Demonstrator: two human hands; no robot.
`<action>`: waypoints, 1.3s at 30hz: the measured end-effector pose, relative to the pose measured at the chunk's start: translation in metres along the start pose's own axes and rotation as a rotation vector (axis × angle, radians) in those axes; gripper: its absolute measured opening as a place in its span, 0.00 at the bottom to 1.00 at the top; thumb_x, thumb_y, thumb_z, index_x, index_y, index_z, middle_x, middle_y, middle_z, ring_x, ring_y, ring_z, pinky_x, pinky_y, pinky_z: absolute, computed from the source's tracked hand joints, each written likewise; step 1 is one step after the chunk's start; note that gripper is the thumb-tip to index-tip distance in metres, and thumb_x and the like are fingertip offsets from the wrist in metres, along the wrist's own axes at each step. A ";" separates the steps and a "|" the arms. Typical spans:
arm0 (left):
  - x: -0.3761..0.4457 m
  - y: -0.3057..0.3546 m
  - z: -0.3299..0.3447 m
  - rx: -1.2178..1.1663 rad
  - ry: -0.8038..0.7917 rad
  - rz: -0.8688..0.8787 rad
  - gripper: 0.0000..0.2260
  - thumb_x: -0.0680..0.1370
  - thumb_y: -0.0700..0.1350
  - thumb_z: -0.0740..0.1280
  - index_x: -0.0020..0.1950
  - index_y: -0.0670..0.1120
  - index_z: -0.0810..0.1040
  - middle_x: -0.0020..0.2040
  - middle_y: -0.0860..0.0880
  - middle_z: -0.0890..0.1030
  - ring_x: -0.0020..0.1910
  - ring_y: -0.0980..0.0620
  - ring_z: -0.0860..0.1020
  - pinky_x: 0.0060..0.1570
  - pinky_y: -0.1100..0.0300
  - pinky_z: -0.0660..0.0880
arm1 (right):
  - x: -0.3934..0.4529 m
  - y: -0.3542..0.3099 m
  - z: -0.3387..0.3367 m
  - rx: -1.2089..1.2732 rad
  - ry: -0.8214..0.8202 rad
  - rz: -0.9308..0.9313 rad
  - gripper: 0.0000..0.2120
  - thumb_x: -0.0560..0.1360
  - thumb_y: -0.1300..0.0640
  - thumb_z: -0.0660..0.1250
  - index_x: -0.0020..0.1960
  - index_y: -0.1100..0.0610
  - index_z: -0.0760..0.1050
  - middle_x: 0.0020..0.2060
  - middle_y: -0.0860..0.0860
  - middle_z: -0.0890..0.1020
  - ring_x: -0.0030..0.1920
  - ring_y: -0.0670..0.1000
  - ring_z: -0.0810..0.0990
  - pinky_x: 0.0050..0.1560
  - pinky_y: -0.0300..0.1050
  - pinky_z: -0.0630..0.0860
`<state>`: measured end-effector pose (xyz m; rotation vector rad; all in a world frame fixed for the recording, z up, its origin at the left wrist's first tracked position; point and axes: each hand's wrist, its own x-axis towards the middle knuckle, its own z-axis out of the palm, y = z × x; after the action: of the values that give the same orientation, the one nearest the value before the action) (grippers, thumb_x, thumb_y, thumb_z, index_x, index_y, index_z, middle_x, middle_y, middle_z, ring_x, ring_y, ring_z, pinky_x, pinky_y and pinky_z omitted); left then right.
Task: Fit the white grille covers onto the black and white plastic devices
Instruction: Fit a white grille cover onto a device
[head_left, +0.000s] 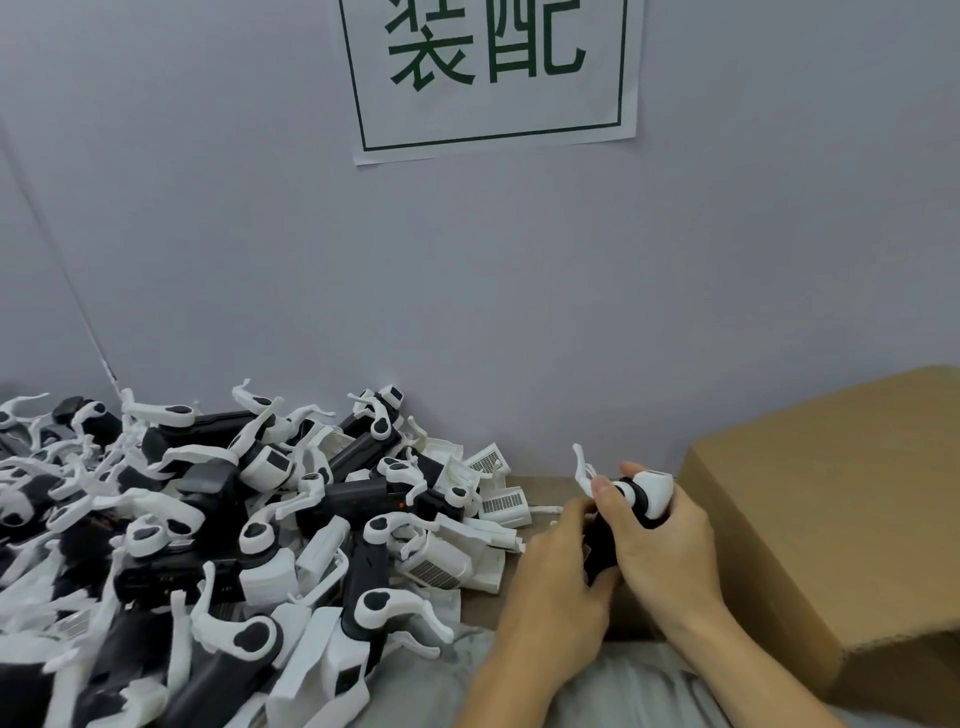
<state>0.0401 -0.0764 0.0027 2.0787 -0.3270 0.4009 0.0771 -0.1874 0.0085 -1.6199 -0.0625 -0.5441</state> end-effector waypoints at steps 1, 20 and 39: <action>-0.001 0.000 0.000 0.003 0.015 -0.003 0.19 0.75 0.39 0.67 0.62 0.56 0.71 0.55 0.57 0.83 0.56 0.55 0.80 0.55 0.51 0.77 | 0.000 0.000 0.000 0.026 -0.022 0.008 0.17 0.70 0.48 0.76 0.56 0.50 0.78 0.44 0.39 0.84 0.45 0.37 0.82 0.45 0.39 0.76; 0.018 -0.010 -0.017 -0.913 0.556 -0.509 0.26 0.62 0.58 0.77 0.55 0.52 0.74 0.41 0.52 0.86 0.44 0.50 0.85 0.49 0.53 0.78 | -0.009 -0.007 0.005 0.217 -0.468 0.267 0.16 0.77 0.46 0.64 0.51 0.59 0.79 0.38 0.56 0.80 0.36 0.56 0.81 0.35 0.47 0.72; 0.016 0.002 -0.014 -1.045 0.365 -0.511 0.09 0.81 0.42 0.63 0.61 0.45 0.77 0.60 0.36 0.80 0.61 0.34 0.78 0.66 0.36 0.72 | -0.014 -0.005 0.004 0.373 -0.623 0.372 0.09 0.80 0.58 0.65 0.51 0.53 0.85 0.49 0.62 0.85 0.48 0.59 0.85 0.56 0.59 0.80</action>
<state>0.0516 -0.0660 0.0173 0.9759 0.2003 0.2086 0.0641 -0.1791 0.0076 -1.3352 -0.3005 0.2604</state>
